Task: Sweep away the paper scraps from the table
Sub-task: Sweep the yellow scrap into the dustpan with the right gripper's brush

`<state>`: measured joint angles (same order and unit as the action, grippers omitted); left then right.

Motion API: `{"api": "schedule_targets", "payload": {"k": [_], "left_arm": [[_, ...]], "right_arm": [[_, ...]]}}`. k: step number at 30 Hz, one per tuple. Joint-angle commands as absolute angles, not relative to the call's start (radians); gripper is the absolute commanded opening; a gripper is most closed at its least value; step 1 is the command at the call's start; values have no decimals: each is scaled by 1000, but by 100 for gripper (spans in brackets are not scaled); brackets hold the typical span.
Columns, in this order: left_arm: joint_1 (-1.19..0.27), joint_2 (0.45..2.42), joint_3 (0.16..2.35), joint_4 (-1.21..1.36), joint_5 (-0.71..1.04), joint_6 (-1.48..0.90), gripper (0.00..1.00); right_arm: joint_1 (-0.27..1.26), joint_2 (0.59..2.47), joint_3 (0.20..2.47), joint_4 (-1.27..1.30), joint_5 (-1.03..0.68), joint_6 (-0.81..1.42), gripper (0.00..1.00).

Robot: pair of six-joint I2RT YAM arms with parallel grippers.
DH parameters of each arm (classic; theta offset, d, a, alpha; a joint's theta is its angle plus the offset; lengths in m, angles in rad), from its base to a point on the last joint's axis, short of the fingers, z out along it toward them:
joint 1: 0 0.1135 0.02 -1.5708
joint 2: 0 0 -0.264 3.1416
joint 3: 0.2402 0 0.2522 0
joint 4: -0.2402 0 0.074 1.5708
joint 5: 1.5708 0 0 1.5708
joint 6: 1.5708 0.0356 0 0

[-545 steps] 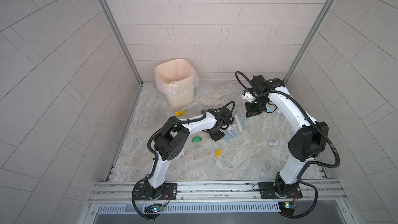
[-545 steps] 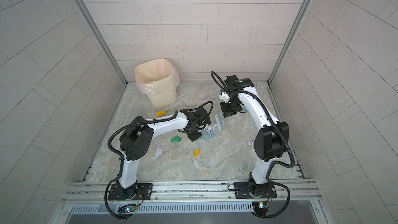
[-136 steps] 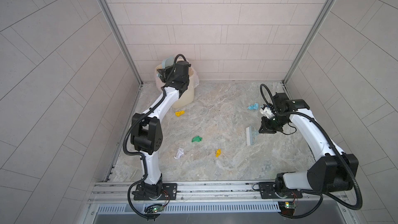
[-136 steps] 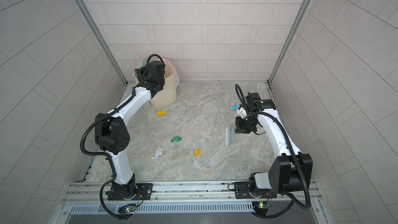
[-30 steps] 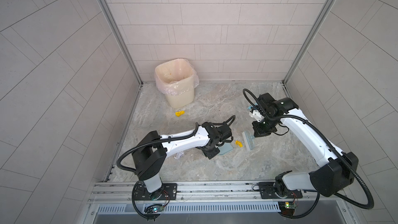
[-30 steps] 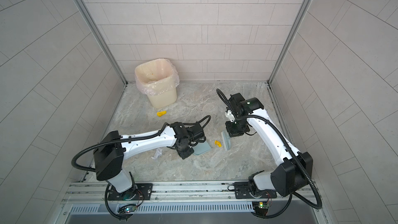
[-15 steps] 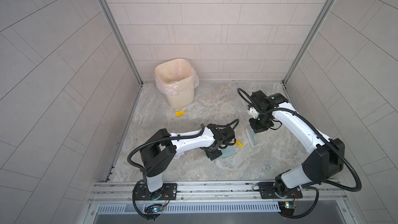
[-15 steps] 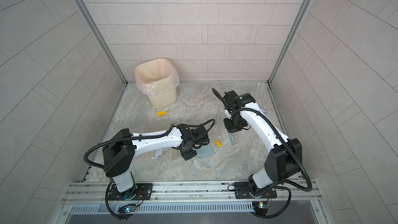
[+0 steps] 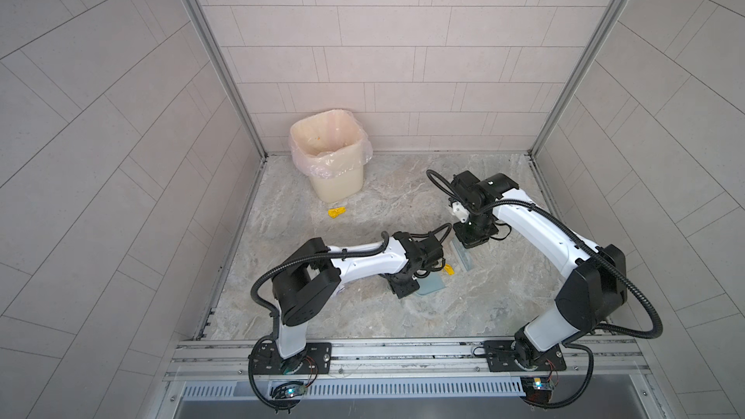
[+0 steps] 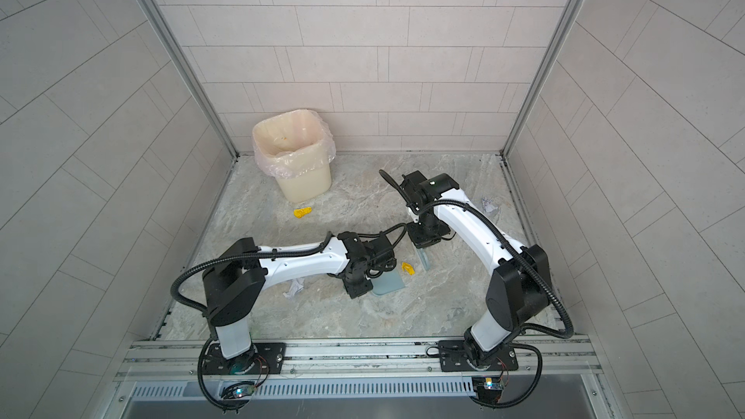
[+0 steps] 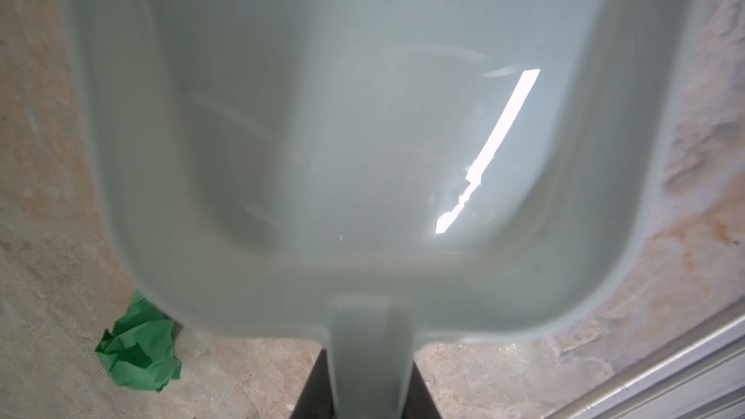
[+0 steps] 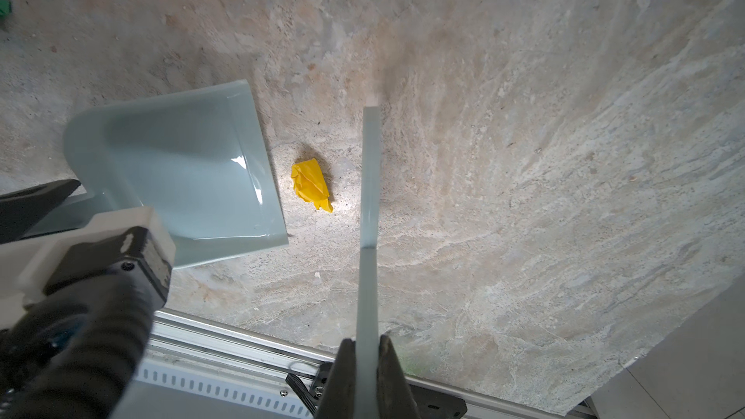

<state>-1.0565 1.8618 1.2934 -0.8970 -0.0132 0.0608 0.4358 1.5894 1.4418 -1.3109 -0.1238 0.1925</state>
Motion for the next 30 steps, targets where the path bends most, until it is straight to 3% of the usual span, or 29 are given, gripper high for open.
{"api": "schedule_targets", "payload": {"k": [1,17,30], "left_arm": [[-1058,1887,1327,-899,-22,77,0],[-1028,1918,1339,-899,31,90,0],[-1020,1944,1352,-905,30,94,0]], "right_arm": [[449,1595,1443,-1321,-121,209,0],[470,1602,1420,-1303,-168,224,0],[533,1562,1407,-1229,-375,287,0]]}}
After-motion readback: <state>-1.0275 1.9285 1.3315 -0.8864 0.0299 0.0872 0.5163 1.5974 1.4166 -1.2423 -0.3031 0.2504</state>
